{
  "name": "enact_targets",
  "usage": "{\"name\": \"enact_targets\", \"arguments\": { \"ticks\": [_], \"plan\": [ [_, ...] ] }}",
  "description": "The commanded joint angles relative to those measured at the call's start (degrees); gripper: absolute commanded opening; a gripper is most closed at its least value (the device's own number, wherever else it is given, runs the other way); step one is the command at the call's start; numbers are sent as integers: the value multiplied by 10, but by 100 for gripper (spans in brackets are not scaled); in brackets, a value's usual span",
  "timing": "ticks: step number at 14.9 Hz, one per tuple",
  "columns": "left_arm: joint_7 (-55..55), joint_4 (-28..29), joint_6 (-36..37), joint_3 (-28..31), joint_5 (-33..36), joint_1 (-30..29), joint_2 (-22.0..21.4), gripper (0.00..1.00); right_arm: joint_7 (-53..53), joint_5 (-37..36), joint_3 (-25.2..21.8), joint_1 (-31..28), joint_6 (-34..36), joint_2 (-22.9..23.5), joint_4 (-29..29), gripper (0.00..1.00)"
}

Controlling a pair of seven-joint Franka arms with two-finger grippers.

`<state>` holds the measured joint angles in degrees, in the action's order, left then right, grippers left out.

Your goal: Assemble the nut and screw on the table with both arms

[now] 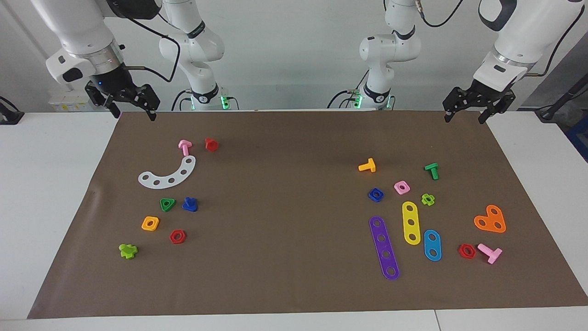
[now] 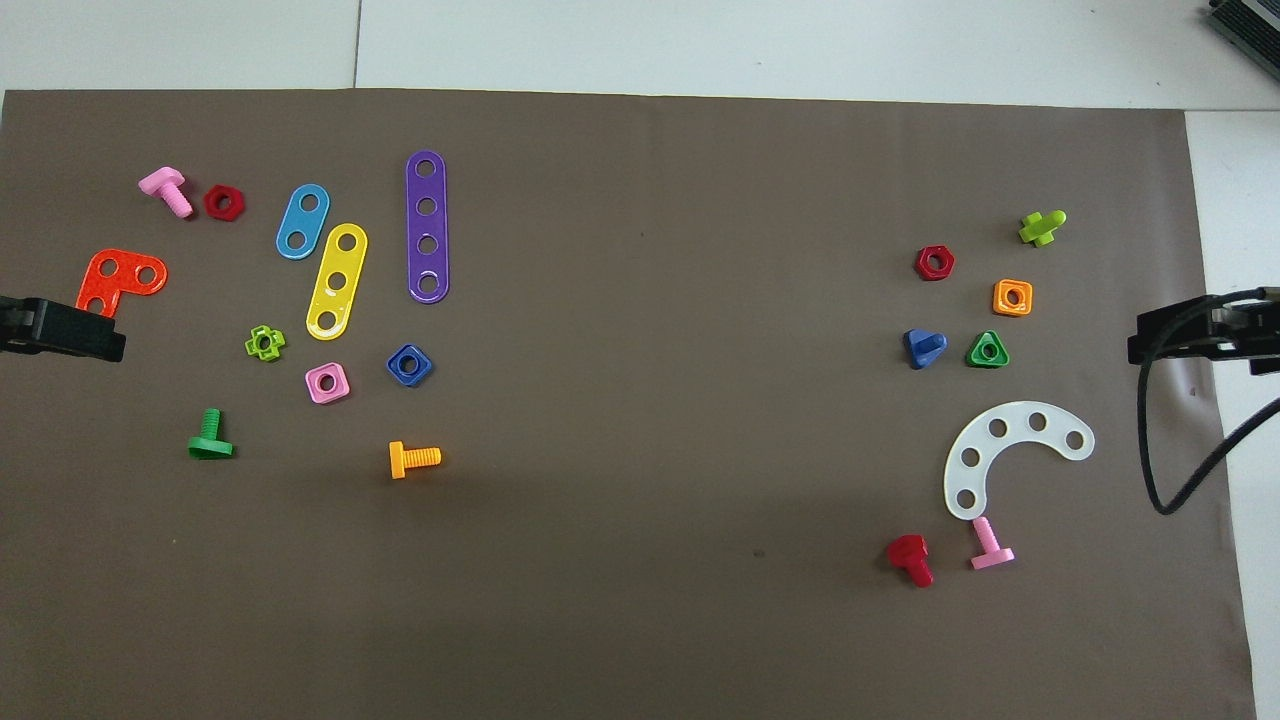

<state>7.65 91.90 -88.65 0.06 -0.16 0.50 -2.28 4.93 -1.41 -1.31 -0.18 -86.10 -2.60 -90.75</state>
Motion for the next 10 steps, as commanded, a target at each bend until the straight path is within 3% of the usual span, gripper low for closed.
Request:
{"name": "enact_targets", "arguments": {
  "ticks": [1,7,10],
  "plan": [
    [4,16,-1,-3,-10,-8,-15,100,-9,-3,2,-4,3,-6,-6,100],
    [4,16,-1,-3,-10,-8,-15,100,-18,-1,2,-5,-6,-7,-14,100],
    [4,16,-1,-3,-10,-8,-15,100,-30,3,5,4,-80,-17,-69,100]
  ]
}}
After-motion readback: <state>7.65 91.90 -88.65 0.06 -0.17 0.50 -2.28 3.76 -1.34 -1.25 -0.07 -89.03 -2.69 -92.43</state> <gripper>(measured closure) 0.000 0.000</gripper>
